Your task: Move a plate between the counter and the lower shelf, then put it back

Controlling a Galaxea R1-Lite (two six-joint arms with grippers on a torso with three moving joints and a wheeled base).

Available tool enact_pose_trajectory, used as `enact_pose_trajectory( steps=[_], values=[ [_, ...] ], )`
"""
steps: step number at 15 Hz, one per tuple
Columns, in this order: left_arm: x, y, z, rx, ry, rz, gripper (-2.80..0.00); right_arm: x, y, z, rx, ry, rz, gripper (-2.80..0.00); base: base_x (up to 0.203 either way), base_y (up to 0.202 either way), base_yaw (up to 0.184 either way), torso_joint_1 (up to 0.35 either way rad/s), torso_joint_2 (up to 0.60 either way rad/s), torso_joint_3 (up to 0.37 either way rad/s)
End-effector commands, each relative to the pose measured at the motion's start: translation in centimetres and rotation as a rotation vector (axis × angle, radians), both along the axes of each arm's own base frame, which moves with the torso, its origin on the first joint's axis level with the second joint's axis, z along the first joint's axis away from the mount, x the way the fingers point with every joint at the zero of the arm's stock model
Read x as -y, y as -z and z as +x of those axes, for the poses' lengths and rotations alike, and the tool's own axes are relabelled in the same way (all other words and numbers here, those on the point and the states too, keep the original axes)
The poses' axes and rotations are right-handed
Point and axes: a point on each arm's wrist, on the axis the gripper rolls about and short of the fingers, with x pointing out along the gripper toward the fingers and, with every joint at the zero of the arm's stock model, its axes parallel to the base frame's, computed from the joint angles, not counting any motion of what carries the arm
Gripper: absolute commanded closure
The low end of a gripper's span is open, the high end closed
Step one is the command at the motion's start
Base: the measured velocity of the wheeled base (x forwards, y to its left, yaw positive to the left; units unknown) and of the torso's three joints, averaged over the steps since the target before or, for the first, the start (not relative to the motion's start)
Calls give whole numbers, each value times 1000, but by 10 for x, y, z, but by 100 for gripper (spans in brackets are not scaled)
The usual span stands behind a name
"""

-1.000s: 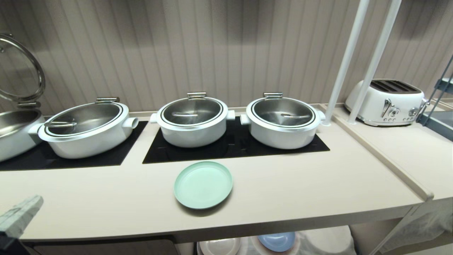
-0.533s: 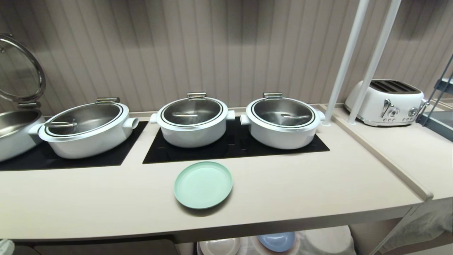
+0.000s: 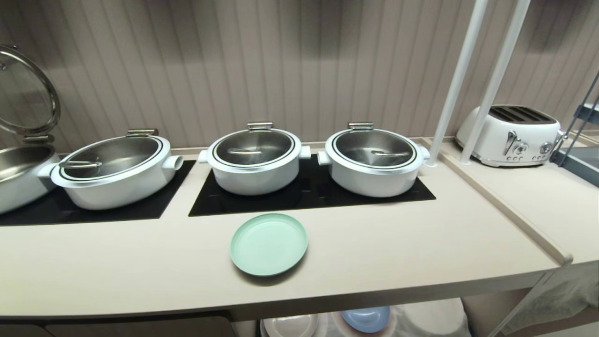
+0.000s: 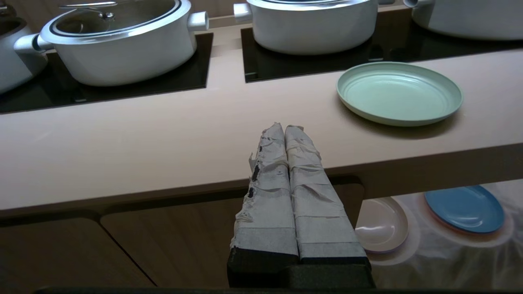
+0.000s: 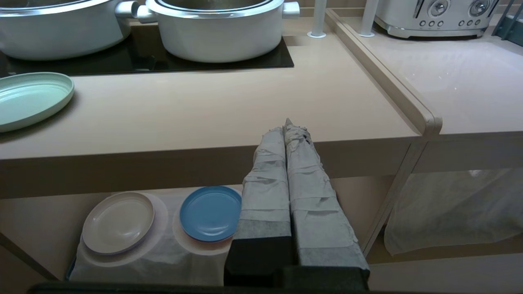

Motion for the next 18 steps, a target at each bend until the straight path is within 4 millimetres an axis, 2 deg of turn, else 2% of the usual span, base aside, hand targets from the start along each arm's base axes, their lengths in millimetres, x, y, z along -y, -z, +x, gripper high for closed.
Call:
enact_pose_trajectory(
  steps=[1, 18],
  values=[
    [0, 0, 0, 3, -4, -13, 0, 0, 0, 0, 0, 0, 0, 0, 0, 0, 0, 0, 0, 0],
    [0, 0, 0, 0, -9, -73, 0, 0, 0, 0, 0, 0, 0, 0, 0, 0, 0, 0, 0, 0]
  ],
)
